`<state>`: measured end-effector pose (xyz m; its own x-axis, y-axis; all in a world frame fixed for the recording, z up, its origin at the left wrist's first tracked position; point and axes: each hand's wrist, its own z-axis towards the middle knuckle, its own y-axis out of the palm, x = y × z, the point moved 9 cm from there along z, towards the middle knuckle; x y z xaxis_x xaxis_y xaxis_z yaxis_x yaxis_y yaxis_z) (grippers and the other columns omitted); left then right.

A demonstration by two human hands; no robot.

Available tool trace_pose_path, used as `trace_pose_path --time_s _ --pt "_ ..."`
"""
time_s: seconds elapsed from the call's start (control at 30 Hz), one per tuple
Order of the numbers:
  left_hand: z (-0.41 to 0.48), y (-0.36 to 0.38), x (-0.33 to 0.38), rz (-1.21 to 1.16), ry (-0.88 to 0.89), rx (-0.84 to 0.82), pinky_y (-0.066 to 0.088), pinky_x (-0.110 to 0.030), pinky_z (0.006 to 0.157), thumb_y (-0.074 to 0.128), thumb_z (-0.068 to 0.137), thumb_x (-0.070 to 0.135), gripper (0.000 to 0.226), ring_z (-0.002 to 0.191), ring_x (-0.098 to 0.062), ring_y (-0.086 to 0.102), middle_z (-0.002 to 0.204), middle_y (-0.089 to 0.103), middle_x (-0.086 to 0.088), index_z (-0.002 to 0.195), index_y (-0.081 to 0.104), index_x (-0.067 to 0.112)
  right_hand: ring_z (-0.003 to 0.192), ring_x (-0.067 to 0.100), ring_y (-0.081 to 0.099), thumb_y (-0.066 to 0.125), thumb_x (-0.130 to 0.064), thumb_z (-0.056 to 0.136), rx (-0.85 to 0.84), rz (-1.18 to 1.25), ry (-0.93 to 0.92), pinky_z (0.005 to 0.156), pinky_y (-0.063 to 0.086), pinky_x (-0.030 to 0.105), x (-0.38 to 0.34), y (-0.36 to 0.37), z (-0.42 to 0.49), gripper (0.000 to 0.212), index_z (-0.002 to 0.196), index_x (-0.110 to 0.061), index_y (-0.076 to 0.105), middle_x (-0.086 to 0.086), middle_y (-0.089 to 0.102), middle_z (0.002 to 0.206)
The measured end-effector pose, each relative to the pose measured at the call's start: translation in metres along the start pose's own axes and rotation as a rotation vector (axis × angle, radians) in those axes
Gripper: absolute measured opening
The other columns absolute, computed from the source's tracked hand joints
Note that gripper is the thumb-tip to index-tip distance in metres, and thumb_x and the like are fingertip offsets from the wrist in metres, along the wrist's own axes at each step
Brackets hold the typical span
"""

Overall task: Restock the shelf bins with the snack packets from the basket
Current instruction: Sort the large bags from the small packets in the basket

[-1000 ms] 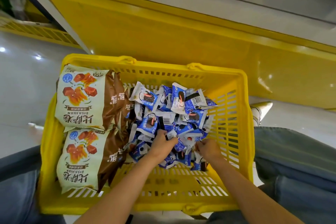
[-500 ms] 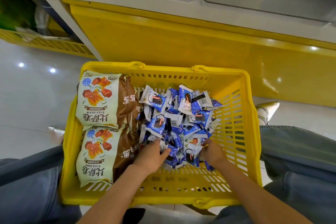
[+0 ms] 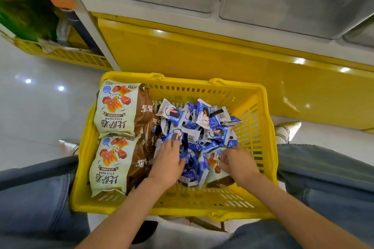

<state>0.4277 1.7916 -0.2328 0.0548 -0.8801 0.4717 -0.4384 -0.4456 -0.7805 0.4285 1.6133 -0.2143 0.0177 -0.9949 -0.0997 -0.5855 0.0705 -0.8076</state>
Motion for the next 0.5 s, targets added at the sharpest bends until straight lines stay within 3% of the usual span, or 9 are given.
trace_pose_path --time_s 0.17,0.27,0.37,0.43,0.5 --pt "0.003 -0.006 0.024 -0.542 0.007 -0.198 0.03 -0.024 0.101 0.068 0.082 0.032 0.068 0.129 -0.014 0.036 0.142 0.033 -0.002 0.138 0.03 0.019 0.099 0.023 0.056 0.056 -0.021 0.09 0.24 -0.102 -0.383 0.082 0.041 0.031 -0.037 -0.079 -0.024 0.014 0.101 -0.015 0.063 0.003 0.062 0.099" --pt "-0.003 -0.03 0.038 -0.804 0.051 -0.213 0.04 -0.016 0.093 0.079 0.069 0.032 0.087 0.117 -0.002 0.046 0.139 0.04 0.003 0.138 0.027 0.027 0.072 0.024 0.063 0.077 -0.009 0.072 0.467 -0.127 -0.68 0.062 0.049 0.027 -0.066 -0.129 -0.059 0.014 0.083 -0.012 0.068 0.005 0.062 0.075" --pt "-0.018 -0.057 0.038 -0.824 0.063 -0.178 0.043 -0.03 0.1 0.084 0.048 0.052 0.109 0.118 -0.008 0.051 0.134 0.049 0.004 0.138 0.029 0.029 0.071 0.018 0.061 0.078 -0.012 0.074 0.549 -0.161 -0.885 0.061 0.048 0.025 -0.085 -0.149 -0.089 0.016 0.086 -0.016 0.069 0.001 0.063 0.078" --pt "-0.028 -0.066 0.038 -0.837 0.069 -0.179 0.048 -0.026 0.095 0.081 0.045 0.059 0.099 0.106 0.001 0.059 0.117 0.062 0.016 0.13 0.036 0.038 0.084 0.014 0.06 0.071 -0.014 0.081 0.584 -0.017 -0.9 0.072 0.047 0.022 -0.085 -0.161 -0.095 0.012 0.093 -0.016 0.067 0.001 0.064 0.091" --pt "-0.042 -0.081 0.037 -0.893 0.085 -0.111 0.047 -0.005 0.073 0.073 0.055 0.055 0.065 0.089 0.014 0.06 0.095 0.066 0.029 0.111 0.04 0.048 0.105 0.004 0.052 0.062 -0.024 0.087 0.594 0.367 -0.739 0.086 0.041 0.014 -0.073 -0.171 -0.093 0.015 0.102 -0.02 0.061 -0.002 0.058 0.113"
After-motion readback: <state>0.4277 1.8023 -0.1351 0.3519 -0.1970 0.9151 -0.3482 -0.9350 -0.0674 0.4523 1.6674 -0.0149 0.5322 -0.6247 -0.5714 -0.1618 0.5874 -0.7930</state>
